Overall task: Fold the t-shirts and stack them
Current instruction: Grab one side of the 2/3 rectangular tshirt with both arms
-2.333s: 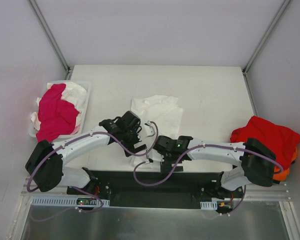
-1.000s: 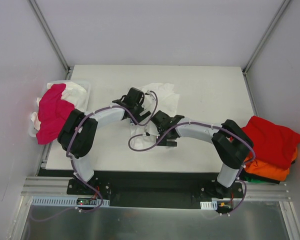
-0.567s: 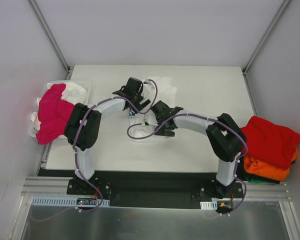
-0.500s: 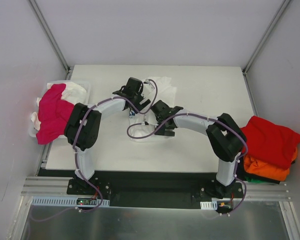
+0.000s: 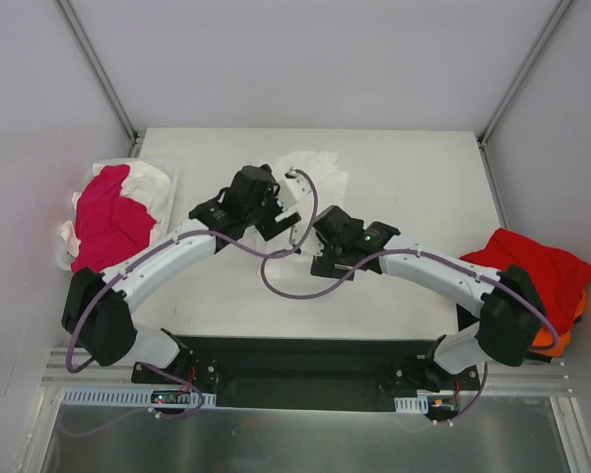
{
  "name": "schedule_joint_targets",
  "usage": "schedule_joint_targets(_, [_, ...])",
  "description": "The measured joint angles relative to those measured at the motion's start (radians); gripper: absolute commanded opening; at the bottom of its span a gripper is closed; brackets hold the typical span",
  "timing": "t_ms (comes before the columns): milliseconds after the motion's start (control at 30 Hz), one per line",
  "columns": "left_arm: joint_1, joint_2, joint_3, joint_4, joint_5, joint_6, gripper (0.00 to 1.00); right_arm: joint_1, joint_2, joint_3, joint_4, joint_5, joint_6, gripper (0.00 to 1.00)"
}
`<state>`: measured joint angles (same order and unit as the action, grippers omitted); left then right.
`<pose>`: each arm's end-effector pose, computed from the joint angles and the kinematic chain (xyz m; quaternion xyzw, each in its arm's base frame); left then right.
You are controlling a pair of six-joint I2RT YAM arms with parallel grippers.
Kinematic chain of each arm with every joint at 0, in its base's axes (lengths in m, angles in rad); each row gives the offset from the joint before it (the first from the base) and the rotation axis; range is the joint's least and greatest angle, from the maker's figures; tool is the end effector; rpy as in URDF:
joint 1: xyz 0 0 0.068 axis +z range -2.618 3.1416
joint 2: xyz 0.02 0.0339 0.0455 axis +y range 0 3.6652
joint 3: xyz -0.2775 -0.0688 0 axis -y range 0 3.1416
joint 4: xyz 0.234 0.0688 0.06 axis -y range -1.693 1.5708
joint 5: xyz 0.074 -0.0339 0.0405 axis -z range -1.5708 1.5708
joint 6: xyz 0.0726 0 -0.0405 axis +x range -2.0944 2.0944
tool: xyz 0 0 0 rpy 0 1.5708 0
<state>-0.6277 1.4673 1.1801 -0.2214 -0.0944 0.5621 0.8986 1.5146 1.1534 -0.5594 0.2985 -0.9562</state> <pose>0.2958 -0.2062 0.3095 0.4629 0.7267 0.0241 0.5070 0.2230 0.2459 0.2499 -0.7212 0.6002 -0.1499 0.3117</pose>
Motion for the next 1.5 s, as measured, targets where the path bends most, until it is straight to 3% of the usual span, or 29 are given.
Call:
schedule_joint_targets(167, [-0.037,-0.153,-0.158,-0.065,0.098,-0.019,0.99,-0.014,-0.084,-0.132,-0.031,-0.055,0.028,0.99])
schedule_joint_targets(367, [-0.038,-0.164,-0.253,-0.111,0.196,-0.119,0.99,-0.055,-0.083,-0.143,-0.044,-0.177,0.102,0.99])
schedule_joint_targets(600, [0.021,-0.163,-0.314,-0.058,0.325,-0.244,0.99,-0.152,-0.082,-0.169,0.010,-0.382,0.212,0.99])
schedule_joint_targets(867, [0.142,-0.102,-0.368,0.053,0.409,-0.356,0.99,-0.254,-0.007,-0.168,0.032,-0.546,0.296,0.95])
schedule_joint_targets(1167, [0.157,0.004,-0.379,0.087,0.453,-0.438,0.99,-0.389,0.099,-0.114,0.017,-0.682,0.339,0.93])
schedule_joint_targets(1500, [0.158,0.068,-0.352,0.082,0.499,-0.470,0.99,-0.431,0.157,-0.046,-0.007,-0.759,0.344,0.88])
